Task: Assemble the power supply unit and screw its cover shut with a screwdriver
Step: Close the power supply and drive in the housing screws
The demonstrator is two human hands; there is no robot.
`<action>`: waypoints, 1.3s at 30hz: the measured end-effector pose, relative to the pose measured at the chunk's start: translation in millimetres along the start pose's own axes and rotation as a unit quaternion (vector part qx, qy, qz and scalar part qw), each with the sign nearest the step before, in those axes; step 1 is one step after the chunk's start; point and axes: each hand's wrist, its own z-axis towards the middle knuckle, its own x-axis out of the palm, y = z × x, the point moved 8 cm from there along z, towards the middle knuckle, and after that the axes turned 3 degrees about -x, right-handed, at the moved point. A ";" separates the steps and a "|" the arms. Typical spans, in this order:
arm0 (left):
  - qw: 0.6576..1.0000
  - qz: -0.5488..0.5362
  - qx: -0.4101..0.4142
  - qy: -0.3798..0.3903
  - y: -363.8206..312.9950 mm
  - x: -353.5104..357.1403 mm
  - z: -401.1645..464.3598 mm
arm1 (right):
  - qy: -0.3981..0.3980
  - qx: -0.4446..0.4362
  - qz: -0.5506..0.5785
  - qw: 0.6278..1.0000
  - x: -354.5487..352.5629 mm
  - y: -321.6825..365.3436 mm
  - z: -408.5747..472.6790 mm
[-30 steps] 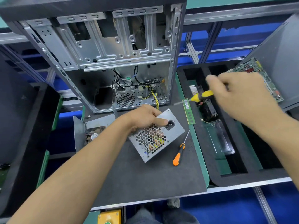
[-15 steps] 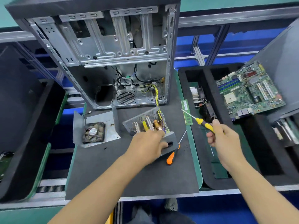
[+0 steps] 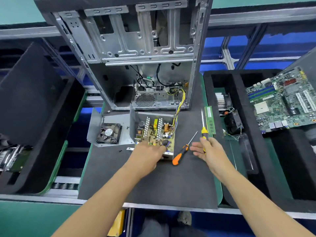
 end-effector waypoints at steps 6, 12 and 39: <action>0.998 -0.046 0.003 -0.034 -4.9 12.5 -4.5 | -0.053 -0.074 -0.315 0.945 25.5 4.9 8.6; 0.977 -0.212 -0.025 -0.028 11.4 20.3 -6.4 | -0.134 -0.059 -0.442 0.885 40.9 0.6 11.2; 0.970 -0.049 -0.129 0.198 203.7 92.9 -10.1 | -0.155 -0.134 -0.447 0.871 35.8 24.7 -14.3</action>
